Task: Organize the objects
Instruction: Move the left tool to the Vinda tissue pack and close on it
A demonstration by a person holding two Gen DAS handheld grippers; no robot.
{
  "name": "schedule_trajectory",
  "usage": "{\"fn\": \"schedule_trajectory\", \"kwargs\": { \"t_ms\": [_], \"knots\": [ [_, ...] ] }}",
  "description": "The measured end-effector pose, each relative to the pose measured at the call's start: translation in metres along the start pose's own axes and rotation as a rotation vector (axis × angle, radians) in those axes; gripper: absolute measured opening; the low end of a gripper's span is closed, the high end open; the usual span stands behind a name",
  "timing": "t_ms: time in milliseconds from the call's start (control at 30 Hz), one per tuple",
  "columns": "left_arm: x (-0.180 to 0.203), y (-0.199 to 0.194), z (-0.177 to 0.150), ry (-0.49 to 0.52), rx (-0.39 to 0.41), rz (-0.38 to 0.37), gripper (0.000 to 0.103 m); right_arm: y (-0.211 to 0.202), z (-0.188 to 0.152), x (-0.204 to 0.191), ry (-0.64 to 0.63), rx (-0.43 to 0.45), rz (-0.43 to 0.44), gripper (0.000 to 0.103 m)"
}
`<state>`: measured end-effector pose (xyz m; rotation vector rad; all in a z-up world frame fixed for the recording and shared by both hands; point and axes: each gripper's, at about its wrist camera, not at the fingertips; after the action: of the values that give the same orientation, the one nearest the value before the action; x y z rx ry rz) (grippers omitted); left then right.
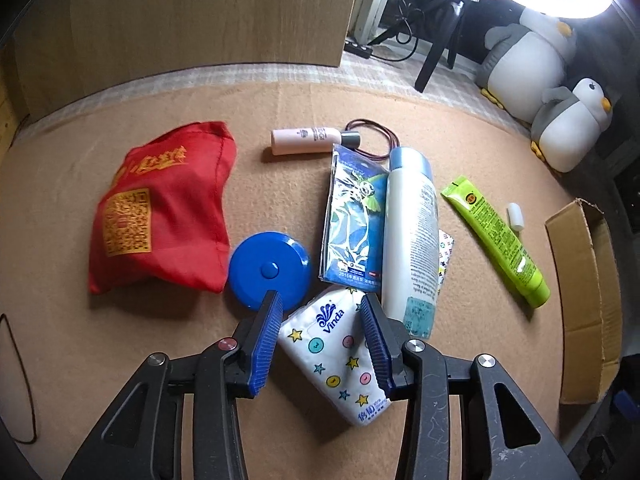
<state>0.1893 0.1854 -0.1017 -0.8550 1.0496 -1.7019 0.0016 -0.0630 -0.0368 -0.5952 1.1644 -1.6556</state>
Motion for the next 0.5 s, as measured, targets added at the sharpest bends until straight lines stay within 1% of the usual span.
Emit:
{"fn": "schedule_trajectory", "kwargs": {
  "t_ms": [233, 500],
  "knots": [
    [0.002, 0.003, -0.005, 0.003, 0.016, -0.040, 0.044, 0.000, 0.000, 0.000, 0.004, -0.005, 0.001, 0.102],
    [0.016, -0.005, -0.029, 0.017, 0.020, -0.097, 0.044, 0.001, 0.001, -0.010, -0.014, -0.008, 0.018, 0.102]
  ]
}}
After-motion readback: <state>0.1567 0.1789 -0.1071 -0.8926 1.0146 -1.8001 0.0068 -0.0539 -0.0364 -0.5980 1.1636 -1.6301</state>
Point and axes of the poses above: each gripper's, at about its wrist camera, not at the fingertips, and y roughly the way its jaws point, x to its right, z to its top, and after that the axes turned 14 degrees about y, right-handed
